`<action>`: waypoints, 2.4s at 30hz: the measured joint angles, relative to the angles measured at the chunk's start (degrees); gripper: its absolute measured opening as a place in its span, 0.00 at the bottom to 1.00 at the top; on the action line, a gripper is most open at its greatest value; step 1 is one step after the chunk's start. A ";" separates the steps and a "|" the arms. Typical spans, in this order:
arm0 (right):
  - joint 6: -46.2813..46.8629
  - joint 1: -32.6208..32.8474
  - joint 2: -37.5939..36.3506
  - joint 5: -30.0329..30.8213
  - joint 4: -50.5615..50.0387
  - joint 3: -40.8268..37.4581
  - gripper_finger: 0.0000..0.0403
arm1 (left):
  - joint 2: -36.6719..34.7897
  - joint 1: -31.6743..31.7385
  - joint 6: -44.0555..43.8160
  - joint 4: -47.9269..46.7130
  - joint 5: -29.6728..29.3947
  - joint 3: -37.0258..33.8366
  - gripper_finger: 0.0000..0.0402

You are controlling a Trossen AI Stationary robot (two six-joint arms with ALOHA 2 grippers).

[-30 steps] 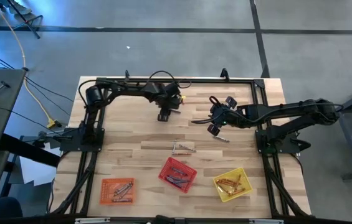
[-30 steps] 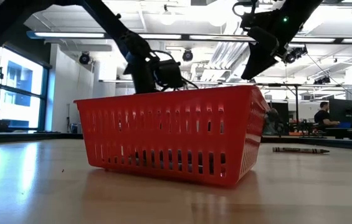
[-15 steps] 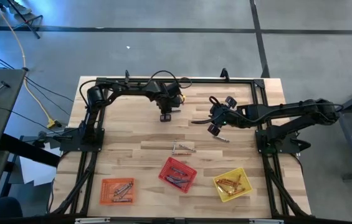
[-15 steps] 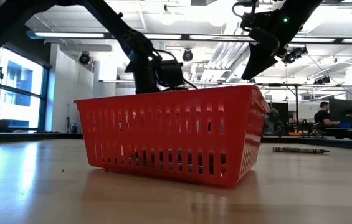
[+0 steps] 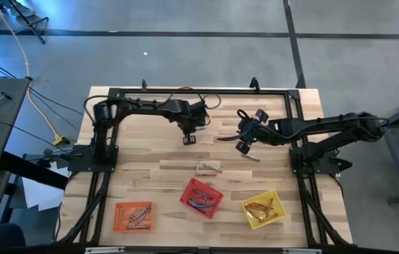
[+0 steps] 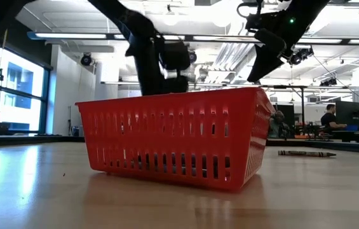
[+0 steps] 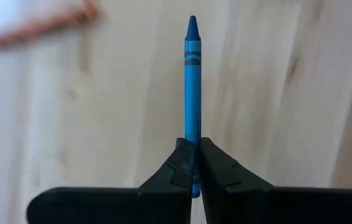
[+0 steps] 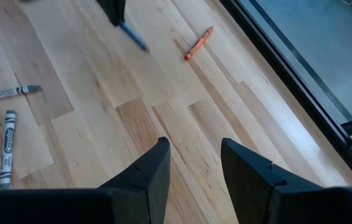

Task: Sort crayons
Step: Put the blue crayon into the red bin

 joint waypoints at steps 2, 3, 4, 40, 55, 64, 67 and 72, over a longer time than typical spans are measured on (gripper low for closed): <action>-0.01 0.01 0.00 -0.01 -0.27 0.00 0.34 | -2.00 -0.56 -2.07 0.65 0.04 0.09 0.00; -0.02 0.01 0.00 0.01 -0.25 0.00 0.34 | -3.01 -0.96 -3.11 0.56 0.07 0.01 0.00; 0.00 0.01 0.00 -0.01 -0.25 0.00 0.34 | -4.15 -1.50 -3.93 0.46 0.59 -0.04 0.00; 5.55 0.01 0.00 -0.25 2.84 0.00 0.34 | -17.76 -43.30 -31.99 31.50 -6.55 -11.06 0.00; 11.17 0.01 0.00 -0.25 2.96 0.00 0.34 | -17.81 -43.11 -41.47 51.03 -8.23 -28.44 0.00; 13.60 0.01 0.00 -0.25 3.62 0.00 0.34 | -17.81 -43.26 -42.92 60.10 -13.16 -36.10 0.00; 13.59 0.01 0.00 -0.25 3.62 0.00 0.34 | -17.81 -43.26 -43.86 60.25 -13.41 -37.04 0.00; 13.56 0.01 0.00 -0.23 3.60 0.00 0.34 | -17.81 -43.30 -43.87 60.32 -11.05 -37.00 0.00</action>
